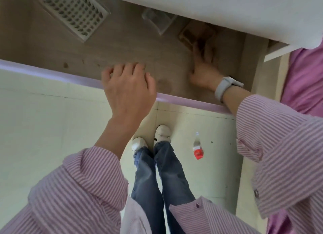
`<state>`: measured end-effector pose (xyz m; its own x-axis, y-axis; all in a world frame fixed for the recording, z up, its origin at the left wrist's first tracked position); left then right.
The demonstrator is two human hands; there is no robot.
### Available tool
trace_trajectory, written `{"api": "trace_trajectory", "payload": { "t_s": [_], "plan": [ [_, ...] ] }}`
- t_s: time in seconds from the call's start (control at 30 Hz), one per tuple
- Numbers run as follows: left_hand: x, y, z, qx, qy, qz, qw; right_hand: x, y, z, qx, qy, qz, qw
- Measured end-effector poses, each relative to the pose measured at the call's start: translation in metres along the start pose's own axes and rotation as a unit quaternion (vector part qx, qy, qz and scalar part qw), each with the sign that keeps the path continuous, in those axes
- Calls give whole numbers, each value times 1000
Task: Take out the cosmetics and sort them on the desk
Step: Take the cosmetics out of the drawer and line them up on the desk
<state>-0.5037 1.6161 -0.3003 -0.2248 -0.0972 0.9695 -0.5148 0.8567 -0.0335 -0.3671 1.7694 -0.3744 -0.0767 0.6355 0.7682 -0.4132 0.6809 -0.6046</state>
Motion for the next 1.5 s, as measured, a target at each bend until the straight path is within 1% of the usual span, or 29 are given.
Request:
{"api": "trace_trajectory", "payload": {
  "t_s": [0.1, 0.2, 0.27, 0.33, 0.47, 0.57, 0.63, 0.7, 0.73, 0.9, 1.13, 1.2, 1.27, 1.3, 1.37, 1.43, 1.5],
  "plan": [
    [0, -1, 0, 0, -3, -4, 1000, -5, -8, 2, 39, -8, 58, 998],
    [1, -2, 0, -3, 12, 5, 1000, 3, -15, 7, 102, -31, 87, 991],
    [3, -3, -1, -7, 22, 16, 1000, 8, -20, 10, 146, -34, 86, 985],
    [5, 0, -1, -10, 18, 40, 999, 10, -26, 10, 152, -34, 61, 986],
    [1, 17, -3, -25, -4, 119, 993, 11, -24, 10, 152, -35, 1, 988],
    [-16, 44, -10, -73, -19, 207, 975, 11, -18, 10, 165, -47, -32, 985],
    [-31, 65, -15, -108, 2, 262, 959, 9, -19, 7, 176, -57, -48, 981],
    [-45, 85, -15, -109, 27, 304, 946, 7, -20, 3, 196, -63, -46, 977],
    [-52, 94, -14, -104, 39, 312, 944, 7, -20, 1, 202, -69, -40, 976],
    [-71, 114, -11, -103, 60, 318, 941, 12, -18, -2, 190, -94, -51, 976],
    [-58, 90, -8, -119, 105, 371, 915, 14, -17, 1, 156, -77, -27, 984],
    [-51, 81, -9, -141, 116, 351, 918, 14, -17, 1, 156, -70, -32, 985],
    [-45, 79, -10, -152, 123, 290, 937, 14, -17, 2, 149, -52, -31, 987],
    [-43, 82, -11, -135, 112, 258, 950, 14, -16, 2, 141, -38, -30, 989],
    [-43, 89, -10, -60, 53, 227, 971, 13, -15, 1, 119, -12, -34, 992],
    [-48, 95, -9, 9, 3, 238, 971, 12, -15, 0, 97, -13, -42, 994],
    [-56, 98, -11, 40, -12, 260, 965, 11, -17, -3, 74, -34, -58, 995]
  ]
}}
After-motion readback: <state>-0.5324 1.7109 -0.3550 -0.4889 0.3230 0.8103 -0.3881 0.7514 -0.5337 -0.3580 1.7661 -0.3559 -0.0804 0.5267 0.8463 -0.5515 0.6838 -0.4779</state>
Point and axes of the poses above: each hand's wrist, its own y-axis towards the middle knuckle, its own x-axis out of the back of the hand, z = x × y, the point moved 3 cm from there along y, towards the middle knuckle, and after that the axes turned 5 degrees about z, right-handed, at the moved point
